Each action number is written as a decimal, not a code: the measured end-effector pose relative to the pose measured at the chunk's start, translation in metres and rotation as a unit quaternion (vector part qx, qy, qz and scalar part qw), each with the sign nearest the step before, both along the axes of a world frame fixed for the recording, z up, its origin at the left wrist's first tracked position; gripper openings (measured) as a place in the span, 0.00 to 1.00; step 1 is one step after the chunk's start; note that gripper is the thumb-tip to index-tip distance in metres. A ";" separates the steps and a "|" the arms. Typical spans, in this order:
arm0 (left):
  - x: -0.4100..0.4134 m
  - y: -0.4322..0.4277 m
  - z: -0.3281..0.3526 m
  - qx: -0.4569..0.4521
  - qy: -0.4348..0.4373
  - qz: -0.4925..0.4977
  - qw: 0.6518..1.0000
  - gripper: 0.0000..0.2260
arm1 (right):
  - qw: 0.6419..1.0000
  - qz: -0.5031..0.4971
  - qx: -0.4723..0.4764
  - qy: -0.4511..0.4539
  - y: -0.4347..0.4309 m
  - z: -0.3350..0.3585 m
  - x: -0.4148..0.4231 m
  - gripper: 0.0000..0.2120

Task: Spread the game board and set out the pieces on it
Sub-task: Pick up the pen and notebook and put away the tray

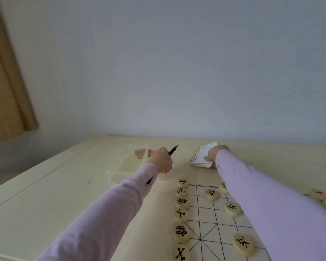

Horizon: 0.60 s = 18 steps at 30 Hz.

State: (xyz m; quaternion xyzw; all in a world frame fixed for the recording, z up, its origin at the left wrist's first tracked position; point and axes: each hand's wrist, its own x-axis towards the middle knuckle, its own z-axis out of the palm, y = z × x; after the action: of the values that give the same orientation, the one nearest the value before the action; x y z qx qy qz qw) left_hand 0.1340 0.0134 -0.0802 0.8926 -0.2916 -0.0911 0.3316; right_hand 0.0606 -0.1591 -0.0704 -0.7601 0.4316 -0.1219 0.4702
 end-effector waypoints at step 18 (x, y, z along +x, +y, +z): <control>-0.063 0.039 0.043 -0.324 0.090 -0.108 0.936 0.05 | 0.922 0.084 0.303 -0.224 0.076 0.053 -0.070 0.09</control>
State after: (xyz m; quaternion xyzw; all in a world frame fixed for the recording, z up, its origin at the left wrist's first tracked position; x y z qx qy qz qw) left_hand 0.0714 0.0523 -0.0377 0.6882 -0.3687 -0.1071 0.6157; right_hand -0.0096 -0.0835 -0.0173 -0.5676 0.2658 -0.1123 0.7711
